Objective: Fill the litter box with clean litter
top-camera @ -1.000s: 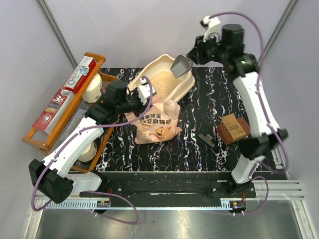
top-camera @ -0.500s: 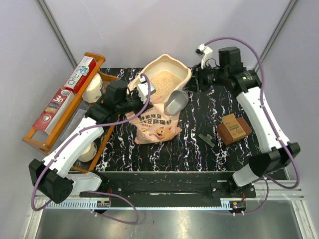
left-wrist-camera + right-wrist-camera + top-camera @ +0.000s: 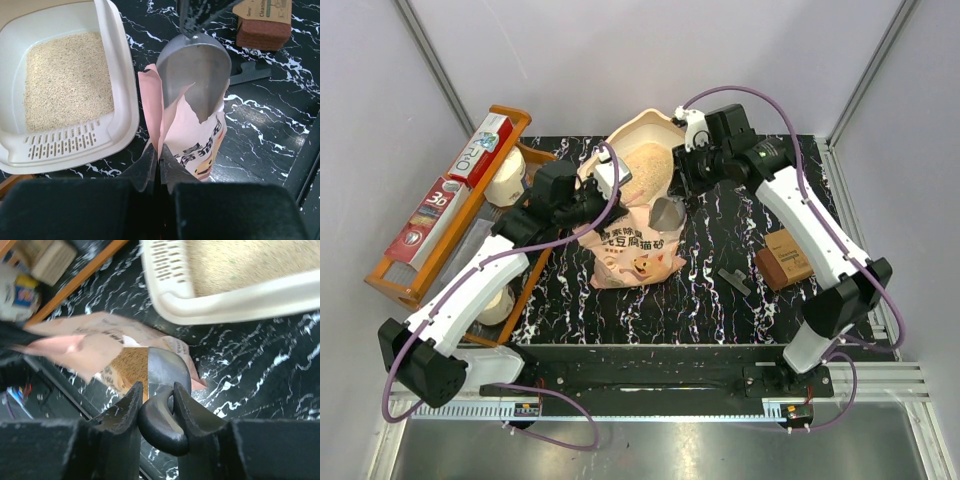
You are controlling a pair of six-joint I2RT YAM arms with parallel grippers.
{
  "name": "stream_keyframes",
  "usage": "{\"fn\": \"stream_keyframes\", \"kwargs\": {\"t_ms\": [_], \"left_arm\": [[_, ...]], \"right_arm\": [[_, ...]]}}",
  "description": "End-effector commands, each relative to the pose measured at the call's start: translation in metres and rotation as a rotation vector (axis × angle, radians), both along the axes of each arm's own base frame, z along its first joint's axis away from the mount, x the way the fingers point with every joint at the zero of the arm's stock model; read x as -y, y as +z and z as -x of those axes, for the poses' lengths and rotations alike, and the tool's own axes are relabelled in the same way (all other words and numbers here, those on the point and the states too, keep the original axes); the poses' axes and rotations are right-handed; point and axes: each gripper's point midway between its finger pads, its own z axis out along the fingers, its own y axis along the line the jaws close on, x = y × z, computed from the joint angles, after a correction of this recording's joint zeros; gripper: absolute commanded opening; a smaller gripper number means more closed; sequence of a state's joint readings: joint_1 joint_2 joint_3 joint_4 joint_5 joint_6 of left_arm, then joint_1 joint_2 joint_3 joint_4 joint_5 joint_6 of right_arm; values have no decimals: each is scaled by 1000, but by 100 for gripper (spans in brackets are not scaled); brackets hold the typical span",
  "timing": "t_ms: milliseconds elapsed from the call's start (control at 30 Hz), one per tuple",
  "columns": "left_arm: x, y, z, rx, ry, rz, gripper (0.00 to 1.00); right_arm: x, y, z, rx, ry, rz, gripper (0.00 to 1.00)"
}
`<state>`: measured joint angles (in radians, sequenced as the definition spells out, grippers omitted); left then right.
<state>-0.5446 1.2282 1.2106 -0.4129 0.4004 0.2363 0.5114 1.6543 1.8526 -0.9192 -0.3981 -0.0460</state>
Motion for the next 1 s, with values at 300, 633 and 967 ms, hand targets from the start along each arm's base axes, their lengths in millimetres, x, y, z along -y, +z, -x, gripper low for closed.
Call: {"fn": "stream_keyframes", "kwargs": {"t_ms": [300, 633, 967], "left_arm": [[20, 126, -23, 273, 34, 291, 0], [33, 118, -16, 236, 4, 313, 0], [49, 116, -16, 204, -26, 328, 0]], "right_arm": [[13, -5, -56, -29, -423, 14, 0], [16, -82, -30, -30, -380, 129, 0], [-8, -141, -10, -221, -374, -3, 0]]}}
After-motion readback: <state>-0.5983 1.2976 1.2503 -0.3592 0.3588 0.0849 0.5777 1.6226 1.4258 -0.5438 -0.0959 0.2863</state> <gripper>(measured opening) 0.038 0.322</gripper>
